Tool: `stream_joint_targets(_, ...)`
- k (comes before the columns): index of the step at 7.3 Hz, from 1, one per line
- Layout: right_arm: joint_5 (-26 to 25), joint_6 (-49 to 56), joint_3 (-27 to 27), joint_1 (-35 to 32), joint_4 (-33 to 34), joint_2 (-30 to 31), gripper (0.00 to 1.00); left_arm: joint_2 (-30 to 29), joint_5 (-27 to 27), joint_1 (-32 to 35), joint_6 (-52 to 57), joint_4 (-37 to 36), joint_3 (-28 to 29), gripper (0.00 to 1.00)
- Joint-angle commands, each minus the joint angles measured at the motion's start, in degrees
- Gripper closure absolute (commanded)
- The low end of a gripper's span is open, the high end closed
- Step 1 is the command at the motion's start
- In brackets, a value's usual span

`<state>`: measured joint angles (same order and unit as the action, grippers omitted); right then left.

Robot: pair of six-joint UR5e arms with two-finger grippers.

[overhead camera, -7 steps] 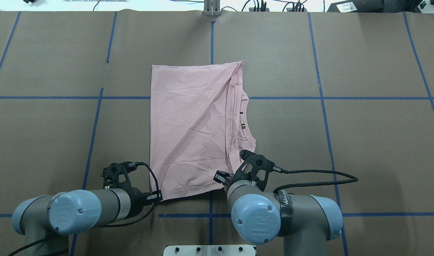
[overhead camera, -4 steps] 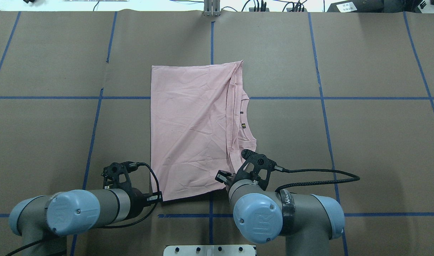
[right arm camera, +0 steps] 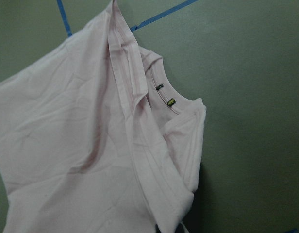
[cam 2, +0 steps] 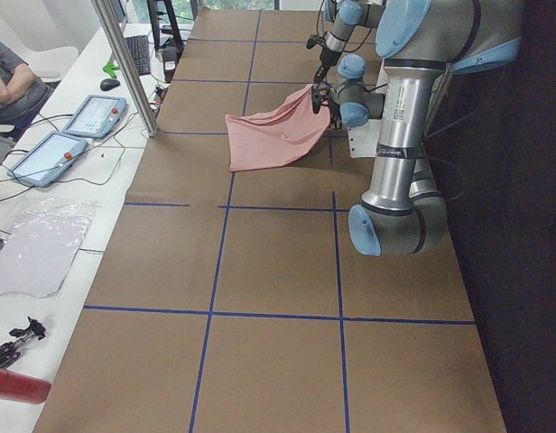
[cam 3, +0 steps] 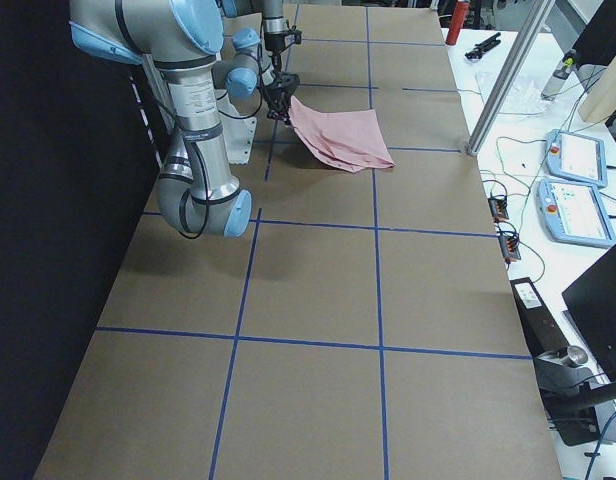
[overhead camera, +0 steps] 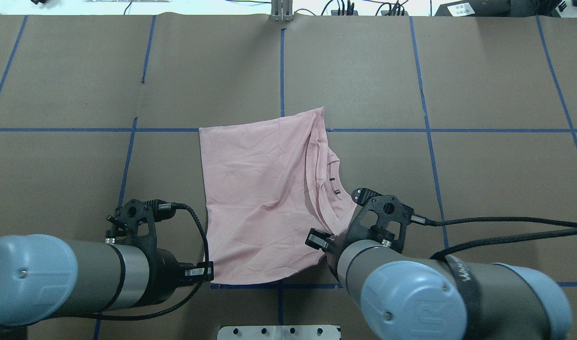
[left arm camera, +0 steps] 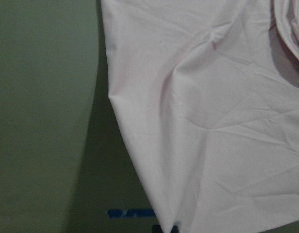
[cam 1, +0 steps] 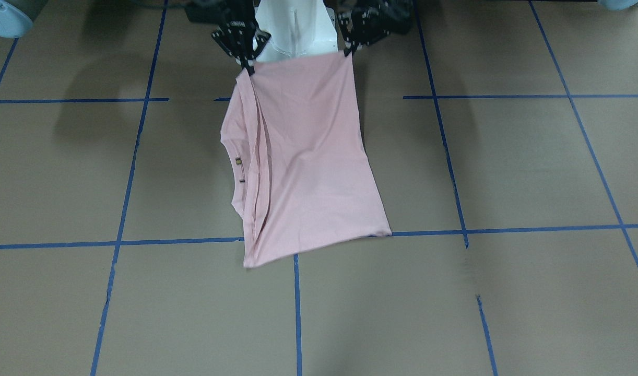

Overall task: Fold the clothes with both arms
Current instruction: 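Lift the near edge with both grippers and fold it farther from the robot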

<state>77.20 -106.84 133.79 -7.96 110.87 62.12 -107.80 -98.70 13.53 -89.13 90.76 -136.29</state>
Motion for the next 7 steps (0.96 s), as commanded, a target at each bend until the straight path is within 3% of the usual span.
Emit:
stream_joint_targets(1,0.6,-0.2,3.9,1.4,5.8,-0.3,1.00,-7.8,-1.9,0.2,0.1,-13.8,-4.9,1.00)
stream_joint_targets(3,0.4,0.6,-2.4,0.7,5.3,-2.8,1.00,-8.2,-1.2,2.3,4.2,-13.6,1.8,1.00)
stream_joint_targets(7,2.0,8.1,-21.2,-11.2,-11.2,-6.6,1.00,-8.9,-1.3,11.7,13.0,-5.8,14.9,1.00)
